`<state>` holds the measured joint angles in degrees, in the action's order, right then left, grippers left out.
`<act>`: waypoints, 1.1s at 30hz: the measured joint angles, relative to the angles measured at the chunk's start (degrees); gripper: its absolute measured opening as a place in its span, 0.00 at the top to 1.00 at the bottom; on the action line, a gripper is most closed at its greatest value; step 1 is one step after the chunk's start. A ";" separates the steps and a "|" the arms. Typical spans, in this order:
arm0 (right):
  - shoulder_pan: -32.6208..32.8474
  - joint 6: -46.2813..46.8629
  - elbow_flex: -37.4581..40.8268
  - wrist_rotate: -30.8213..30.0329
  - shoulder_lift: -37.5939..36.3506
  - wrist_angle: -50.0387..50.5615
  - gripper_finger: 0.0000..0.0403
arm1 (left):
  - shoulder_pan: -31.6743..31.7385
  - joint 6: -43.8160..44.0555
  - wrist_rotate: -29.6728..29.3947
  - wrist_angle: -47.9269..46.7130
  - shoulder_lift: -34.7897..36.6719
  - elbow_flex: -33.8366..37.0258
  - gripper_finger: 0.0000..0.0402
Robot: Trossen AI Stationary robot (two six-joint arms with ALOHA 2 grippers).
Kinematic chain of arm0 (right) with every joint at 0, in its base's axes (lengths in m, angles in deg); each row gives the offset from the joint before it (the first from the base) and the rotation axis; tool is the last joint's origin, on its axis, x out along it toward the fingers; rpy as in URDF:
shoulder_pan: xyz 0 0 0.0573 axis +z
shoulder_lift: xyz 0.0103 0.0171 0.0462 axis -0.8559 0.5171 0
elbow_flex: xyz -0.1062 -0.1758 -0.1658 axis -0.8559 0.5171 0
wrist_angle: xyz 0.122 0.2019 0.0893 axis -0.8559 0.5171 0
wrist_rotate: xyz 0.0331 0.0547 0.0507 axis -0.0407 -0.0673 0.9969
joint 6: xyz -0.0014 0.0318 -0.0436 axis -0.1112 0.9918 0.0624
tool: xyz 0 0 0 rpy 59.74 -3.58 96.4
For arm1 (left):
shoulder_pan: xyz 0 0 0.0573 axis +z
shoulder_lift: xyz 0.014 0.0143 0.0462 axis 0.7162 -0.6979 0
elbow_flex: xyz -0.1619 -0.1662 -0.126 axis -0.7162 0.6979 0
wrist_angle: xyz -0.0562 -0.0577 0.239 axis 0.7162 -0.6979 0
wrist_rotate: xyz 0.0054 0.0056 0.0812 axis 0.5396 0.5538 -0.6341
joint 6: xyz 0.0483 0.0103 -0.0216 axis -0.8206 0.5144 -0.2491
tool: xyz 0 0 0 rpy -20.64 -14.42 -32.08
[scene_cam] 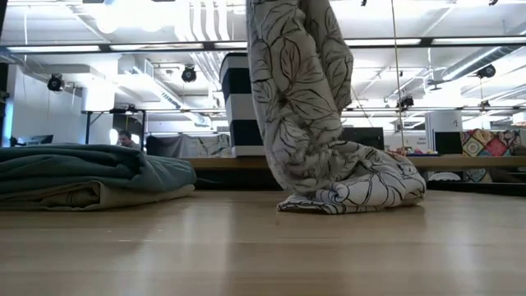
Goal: Fold Laundry from Bin
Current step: Fold the white shirt
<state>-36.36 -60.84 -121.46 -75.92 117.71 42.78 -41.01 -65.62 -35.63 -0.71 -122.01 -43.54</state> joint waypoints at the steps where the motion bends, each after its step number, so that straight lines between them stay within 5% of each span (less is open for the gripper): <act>1: -0.25 -1.49 -0.98 0.18 0.31 -0.66 0.53 | -0.20 0.02 0.57 0.04 0.00 0.96 1.00; 3: -1.58 -2.75 -2.98 3.20 0.71 -1.26 0.53 | -0.61 0.47 1.00 -0.12 -0.04 2.95 1.00; 9: -10.49 -1.70 -3.55 25.35 3.34 -1.23 0.53 | -4.25 1.76 1.22 0.04 -0.13 9.67 1.00; 14: -14.12 -4.80 -1.42 36.77 9.00 0.25 0.53 | -8.35 7.27 -5.01 -0.03 -0.13 17.34 0.99; 22: -11.49 -12.58 0.04 41.51 17.94 -0.19 0.53 | -17.62 22.05 -19.70 3.86 -0.13 30.35 0.87; 33: -6.12 -14.31 11.98 41.57 22.07 -21.00 0.53 | -29.87 38.15 -29.87 6.05 0.01 40.44 0.78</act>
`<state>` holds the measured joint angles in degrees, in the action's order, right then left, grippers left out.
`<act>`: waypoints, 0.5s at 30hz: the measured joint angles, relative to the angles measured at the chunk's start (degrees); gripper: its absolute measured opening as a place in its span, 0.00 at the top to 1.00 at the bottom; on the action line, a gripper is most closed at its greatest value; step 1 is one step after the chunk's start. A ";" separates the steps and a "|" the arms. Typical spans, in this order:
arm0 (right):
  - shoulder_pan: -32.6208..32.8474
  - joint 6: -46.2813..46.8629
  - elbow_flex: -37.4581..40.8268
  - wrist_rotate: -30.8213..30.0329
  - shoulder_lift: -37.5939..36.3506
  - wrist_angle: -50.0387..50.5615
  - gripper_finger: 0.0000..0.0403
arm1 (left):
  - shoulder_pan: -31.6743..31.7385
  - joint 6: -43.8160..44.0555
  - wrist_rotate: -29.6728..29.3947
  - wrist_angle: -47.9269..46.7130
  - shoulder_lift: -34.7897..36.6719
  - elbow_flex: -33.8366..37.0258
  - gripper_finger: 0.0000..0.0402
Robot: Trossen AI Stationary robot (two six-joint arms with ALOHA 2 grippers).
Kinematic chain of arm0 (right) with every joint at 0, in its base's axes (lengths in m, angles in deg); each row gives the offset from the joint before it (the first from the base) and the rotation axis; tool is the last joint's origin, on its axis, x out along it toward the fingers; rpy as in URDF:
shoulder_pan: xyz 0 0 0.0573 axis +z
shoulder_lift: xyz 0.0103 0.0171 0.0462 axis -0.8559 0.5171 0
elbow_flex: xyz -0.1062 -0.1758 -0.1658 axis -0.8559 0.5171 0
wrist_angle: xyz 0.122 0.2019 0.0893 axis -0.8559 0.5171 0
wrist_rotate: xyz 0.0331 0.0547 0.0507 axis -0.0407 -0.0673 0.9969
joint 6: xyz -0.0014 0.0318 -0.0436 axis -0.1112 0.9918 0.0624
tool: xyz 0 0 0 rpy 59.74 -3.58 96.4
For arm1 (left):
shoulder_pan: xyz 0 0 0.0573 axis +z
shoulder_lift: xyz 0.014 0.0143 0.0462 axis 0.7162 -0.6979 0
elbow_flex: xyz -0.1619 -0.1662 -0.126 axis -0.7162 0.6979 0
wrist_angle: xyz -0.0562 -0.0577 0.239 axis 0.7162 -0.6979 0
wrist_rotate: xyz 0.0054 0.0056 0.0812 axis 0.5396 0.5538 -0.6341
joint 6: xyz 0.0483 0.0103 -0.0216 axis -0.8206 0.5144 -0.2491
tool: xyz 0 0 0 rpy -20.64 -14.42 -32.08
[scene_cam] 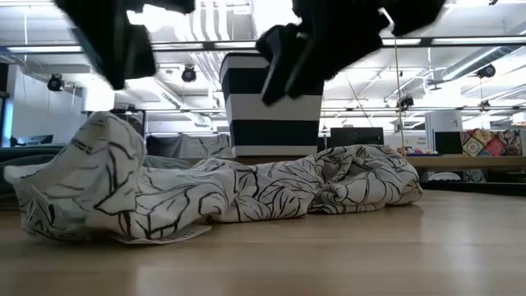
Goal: Fold Laundry from Bin
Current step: Fold the white shirt
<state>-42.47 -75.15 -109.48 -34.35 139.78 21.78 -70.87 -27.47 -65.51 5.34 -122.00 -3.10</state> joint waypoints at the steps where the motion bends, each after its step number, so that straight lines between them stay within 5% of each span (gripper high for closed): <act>1: 0.45 -0.36 0.22 -0.02 0.80 -0.60 0.53 | -0.77 0.93 -0.10 -0.08 0.03 0.26 0.78; 15: 3.97 -7.82 -19.21 -0.12 17.96 1.76 0.53 | -13.56 20.85 -5.27 -7.66 6.63 6.31 0.78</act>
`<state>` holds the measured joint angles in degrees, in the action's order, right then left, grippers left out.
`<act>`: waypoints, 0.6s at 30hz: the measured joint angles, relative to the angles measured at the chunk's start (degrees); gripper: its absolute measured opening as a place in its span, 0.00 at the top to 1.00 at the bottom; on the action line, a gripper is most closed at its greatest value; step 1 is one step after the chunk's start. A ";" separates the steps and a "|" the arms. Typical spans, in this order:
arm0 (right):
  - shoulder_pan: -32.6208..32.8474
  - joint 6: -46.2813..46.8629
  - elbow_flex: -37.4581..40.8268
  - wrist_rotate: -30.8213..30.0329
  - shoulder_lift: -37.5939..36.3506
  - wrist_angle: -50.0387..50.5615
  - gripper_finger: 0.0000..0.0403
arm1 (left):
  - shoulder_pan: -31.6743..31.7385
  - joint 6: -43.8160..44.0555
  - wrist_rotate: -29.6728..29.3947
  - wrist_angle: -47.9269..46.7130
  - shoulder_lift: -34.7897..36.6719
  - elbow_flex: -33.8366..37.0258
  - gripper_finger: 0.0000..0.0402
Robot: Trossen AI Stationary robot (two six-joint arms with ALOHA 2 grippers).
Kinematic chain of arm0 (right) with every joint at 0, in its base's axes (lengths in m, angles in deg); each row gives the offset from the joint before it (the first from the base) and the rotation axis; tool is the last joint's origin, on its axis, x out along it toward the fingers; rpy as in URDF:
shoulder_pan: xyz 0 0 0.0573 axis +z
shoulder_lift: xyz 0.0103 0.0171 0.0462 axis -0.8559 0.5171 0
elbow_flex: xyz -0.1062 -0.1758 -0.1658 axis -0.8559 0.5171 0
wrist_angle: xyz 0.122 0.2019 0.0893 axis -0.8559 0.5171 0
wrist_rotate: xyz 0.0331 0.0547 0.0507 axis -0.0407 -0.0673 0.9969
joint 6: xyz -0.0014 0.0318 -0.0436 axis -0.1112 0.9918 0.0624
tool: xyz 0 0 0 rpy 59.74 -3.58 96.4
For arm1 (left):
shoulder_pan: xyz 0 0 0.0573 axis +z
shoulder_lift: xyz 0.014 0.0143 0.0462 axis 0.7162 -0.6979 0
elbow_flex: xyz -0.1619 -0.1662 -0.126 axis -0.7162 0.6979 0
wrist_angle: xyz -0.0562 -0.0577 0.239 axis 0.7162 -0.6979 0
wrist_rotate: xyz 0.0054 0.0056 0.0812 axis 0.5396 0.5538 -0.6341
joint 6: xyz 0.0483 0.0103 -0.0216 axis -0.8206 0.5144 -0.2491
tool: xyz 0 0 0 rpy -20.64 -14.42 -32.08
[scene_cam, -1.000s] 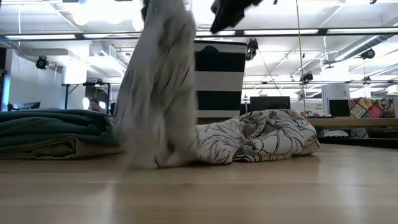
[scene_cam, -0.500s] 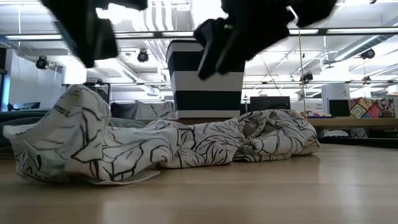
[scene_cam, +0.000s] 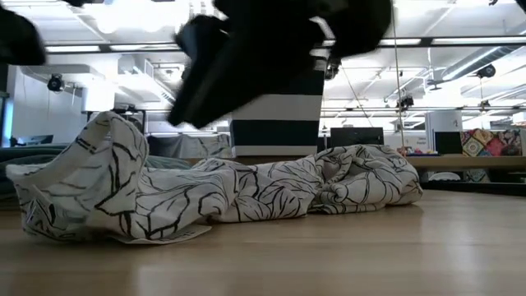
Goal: Fold Laundry from Bin
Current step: Fold the white shirt
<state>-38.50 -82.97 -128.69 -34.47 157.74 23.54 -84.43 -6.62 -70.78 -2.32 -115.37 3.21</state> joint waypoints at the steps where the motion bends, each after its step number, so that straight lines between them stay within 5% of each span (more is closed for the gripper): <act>1: -0.02 -0.56 -1.98 0.02 1.04 0.81 0.53 | -0.84 1.34 -0.46 0.01 0.81 0.56 0.78; 13: 0.00 -12.85 -19.96 0.49 13.79 11.22 0.54 | -4.44 5.19 -3.02 -0.19 3.74 2.18 0.78; 18: 0.00 -13.40 -22.70 0.10 16.43 16.71 0.65 | -4.54 3.91 -3.04 -0.45 3.74 2.18 0.78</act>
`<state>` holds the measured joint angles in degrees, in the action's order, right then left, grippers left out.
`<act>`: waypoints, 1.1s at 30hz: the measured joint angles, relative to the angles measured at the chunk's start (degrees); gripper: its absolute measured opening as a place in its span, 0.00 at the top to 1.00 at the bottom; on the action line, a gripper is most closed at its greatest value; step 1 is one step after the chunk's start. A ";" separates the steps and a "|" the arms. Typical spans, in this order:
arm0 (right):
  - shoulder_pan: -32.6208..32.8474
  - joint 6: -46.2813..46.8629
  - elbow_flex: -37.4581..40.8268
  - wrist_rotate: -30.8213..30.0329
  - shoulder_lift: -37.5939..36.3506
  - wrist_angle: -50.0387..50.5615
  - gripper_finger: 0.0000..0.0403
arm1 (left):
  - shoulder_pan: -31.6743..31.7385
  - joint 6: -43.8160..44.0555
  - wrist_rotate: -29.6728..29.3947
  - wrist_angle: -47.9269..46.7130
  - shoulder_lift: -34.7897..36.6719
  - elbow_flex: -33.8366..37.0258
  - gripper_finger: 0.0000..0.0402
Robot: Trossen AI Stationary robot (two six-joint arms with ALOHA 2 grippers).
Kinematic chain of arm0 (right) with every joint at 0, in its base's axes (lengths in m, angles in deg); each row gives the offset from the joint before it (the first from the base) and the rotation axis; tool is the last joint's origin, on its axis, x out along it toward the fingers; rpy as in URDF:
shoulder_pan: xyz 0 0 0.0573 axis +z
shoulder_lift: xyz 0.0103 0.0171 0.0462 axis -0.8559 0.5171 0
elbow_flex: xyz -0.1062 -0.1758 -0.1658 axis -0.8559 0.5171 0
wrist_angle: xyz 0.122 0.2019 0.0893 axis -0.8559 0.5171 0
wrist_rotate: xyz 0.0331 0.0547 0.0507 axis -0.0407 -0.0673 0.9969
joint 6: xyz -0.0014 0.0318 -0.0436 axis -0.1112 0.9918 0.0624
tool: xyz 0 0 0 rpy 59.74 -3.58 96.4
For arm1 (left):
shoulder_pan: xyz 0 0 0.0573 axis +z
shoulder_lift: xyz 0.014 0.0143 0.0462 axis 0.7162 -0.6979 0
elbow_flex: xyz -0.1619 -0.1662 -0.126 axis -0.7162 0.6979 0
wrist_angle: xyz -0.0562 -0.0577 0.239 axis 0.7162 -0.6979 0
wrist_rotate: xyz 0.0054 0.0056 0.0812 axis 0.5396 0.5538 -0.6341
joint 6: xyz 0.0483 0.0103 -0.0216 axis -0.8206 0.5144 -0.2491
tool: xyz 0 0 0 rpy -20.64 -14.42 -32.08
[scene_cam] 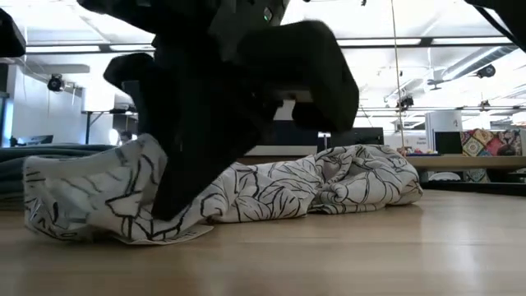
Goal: Fold Laundry from Bin
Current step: Fold the white shirt
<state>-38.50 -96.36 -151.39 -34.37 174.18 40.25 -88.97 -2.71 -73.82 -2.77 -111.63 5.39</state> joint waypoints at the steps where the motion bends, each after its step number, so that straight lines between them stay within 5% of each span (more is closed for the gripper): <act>1: 0.01 1.03 -0.43 -0.07 0.09 0.63 0.69 | -0.21 0.00 0.00 0.00 0.00 0.00 0.78; 6: 0.00 11.51 -4.24 -1.34 -1.07 7.39 0.94 | -1.85 -0.24 -2.53 -1.68 0.00 0.00 0.78; 11: -0.70 20.41 -12.72 -6.73 -4.22 27.01 0.97 | -2.35 0.55 -12.44 -3.84 -0.02 0.02 0.77; 16: -3.71 31.33 -15.43 -8.67 -8.33 47.24 0.98 | -0.90 3.04 -28.86 -0.37 -0.18 0.02 0.70; 21: -7.48 39.56 -8.56 -7.20 -16.20 46.19 0.98 | -0.15 2.98 -49.99 9.64 -3.93 0.01 0.61; 27: -14.23 42.85 4.11 -9.11 -24.84 44.13 0.98 | 1.61 -7.03 -51.93 24.83 -13.74 -0.38 0.55; 33: -18.24 41.98 14.21 -8.64 -31.59 42.95 0.98 | 5.97 -8.32 -47.06 25.47 -24.75 -6.91 0.54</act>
<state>-56.74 -54.38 -137.18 -43.01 142.59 83.20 -83.00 -11.03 -120.88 22.70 -136.38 -1.52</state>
